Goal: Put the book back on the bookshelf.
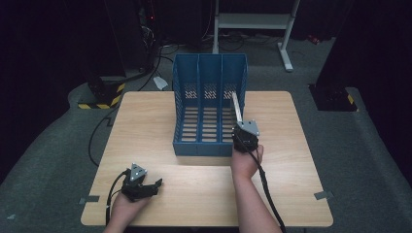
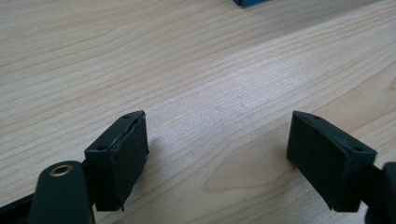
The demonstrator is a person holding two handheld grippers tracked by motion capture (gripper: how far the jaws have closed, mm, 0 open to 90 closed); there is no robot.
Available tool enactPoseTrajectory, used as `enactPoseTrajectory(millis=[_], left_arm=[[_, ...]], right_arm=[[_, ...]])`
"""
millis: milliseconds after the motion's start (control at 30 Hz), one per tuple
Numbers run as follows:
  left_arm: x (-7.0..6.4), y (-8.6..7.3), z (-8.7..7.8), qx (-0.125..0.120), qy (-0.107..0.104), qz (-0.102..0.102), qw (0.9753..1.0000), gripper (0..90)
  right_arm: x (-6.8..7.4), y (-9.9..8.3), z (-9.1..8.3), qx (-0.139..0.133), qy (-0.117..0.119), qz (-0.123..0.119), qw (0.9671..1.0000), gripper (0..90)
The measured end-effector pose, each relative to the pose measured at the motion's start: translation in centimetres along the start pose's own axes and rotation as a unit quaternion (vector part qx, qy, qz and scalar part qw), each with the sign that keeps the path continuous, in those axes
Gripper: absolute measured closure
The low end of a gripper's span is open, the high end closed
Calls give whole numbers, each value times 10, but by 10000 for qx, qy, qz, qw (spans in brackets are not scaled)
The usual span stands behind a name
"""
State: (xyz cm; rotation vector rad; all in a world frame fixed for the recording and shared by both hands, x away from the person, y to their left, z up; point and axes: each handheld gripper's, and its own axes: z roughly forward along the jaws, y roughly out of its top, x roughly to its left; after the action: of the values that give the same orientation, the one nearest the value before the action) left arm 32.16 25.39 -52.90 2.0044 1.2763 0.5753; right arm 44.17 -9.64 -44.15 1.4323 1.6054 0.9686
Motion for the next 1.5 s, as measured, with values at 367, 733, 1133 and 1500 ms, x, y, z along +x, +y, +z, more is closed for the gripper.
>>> enactPoseTrajectory(millis=[367,733,1133,1500], left_arm=[[0,0,0,3,-6,14,10000,211],[0,0,0,3,0,36,10000,215],[0,0,0,-4,5,36,10000,215],[0,0,0,6,-2,36,10000,214]], right_arm=[[0,3,2,67,-123,431,9990,751],[5,1,2,18,-79,254,9996,738],[4,2,2,-8,61,214,9998,634],[3,5,3,-2,314,148,9994,475]])
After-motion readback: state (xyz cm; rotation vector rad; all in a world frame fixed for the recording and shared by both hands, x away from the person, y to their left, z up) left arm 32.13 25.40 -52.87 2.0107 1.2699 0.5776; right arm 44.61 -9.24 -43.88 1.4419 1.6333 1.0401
